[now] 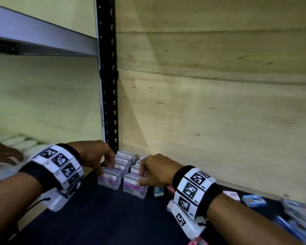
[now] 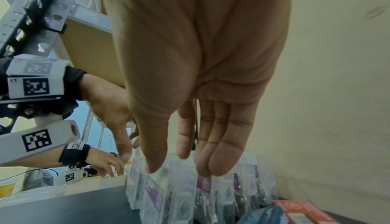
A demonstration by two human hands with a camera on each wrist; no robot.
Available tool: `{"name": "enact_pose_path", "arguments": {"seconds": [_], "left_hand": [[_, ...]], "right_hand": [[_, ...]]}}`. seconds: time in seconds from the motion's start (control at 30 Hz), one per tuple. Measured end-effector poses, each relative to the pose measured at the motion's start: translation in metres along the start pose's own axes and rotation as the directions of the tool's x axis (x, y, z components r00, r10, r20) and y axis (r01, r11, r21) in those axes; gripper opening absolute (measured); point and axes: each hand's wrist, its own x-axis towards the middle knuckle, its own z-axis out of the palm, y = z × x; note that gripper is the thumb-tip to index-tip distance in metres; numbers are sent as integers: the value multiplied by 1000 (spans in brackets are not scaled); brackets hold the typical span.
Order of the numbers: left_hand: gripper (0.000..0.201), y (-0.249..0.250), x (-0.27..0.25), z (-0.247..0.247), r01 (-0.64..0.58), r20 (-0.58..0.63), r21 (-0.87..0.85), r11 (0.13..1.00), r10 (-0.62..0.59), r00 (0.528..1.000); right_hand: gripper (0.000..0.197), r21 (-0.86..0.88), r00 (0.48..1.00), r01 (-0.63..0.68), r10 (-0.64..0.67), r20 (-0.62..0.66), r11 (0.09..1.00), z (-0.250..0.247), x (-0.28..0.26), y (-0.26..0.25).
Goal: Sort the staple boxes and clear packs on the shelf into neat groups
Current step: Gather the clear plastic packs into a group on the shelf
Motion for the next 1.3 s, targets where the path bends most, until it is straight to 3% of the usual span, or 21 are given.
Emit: {"name": "enact_pose_path", "arguments": {"seconds": [0.23, 0.4, 0.57, 0.77, 0.9, 1.0, 1.07, 1.3], "left_hand": [[20, 33, 8, -20, -150, -61, 71, 986, 154, 986], [18, 113, 22, -30, -281, -35, 73, 957, 284, 958], [23, 221, 35, -29, -449, -20, 34, 893, 450, 893], [34, 343, 40, -12, -606, 5, 132, 785, 611, 792], [46, 387, 43, 5, -578, 17, 213, 788, 588, 809], [54, 400, 47, 17, -542, 22, 248, 803, 555, 832], [55, 403, 50, 22, -524, 11, 276, 806, 542, 840], [50, 403, 54, 29, -560, -47, 239, 793, 585, 809]], "right_hand": [[29, -35, 996, -78, 77, -50, 996, -28, -53, 42], [29, -47, 964, -262, 259, -62, 964, -45, -125, 101], [28, -71, 884, -466, 461, -71, 882, -61, -215, 162], [32, -28, 777, -629, 629, -32, 777, -61, -294, 214], [45, -3, 763, -647, 647, 14, 763, -55, -303, 225], [72, 33, 765, -644, 644, 23, 764, -49, -289, 229], [80, 52, 769, -640, 638, 42, 767, -45, -277, 229], [49, 34, 751, -658, 652, 100, 753, -37, -260, 233]]}}
